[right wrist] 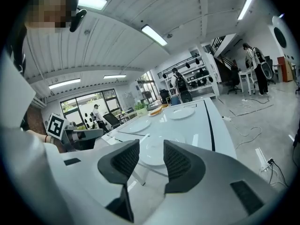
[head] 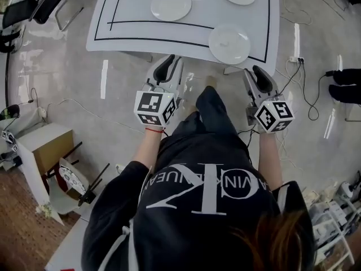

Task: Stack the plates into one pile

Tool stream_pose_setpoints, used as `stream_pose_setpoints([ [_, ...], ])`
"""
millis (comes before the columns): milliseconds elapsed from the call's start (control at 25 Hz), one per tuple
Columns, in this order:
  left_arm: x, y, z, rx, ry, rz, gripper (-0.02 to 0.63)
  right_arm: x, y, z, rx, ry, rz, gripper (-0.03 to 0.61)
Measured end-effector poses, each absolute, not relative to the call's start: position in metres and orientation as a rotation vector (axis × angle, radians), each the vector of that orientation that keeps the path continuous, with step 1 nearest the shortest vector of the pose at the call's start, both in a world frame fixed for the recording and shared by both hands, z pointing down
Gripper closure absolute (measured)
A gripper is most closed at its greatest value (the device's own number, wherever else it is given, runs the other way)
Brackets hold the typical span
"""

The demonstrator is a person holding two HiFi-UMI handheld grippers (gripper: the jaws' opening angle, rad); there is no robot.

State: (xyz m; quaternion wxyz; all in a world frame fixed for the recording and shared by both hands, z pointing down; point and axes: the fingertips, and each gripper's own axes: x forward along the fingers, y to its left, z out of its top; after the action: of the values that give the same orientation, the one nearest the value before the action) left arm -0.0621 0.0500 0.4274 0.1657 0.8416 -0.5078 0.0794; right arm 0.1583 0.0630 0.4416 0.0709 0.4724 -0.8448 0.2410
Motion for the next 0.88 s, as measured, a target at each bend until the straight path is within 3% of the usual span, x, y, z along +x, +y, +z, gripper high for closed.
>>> stream_pose_setpoints([
  [880, 0.034, -0.035, 0.510, 2.170, -0.971, 0.521, 0.501, 0.180, -0.026, 0.507, 1.246, -2.168, 0.920, 0.431],
])
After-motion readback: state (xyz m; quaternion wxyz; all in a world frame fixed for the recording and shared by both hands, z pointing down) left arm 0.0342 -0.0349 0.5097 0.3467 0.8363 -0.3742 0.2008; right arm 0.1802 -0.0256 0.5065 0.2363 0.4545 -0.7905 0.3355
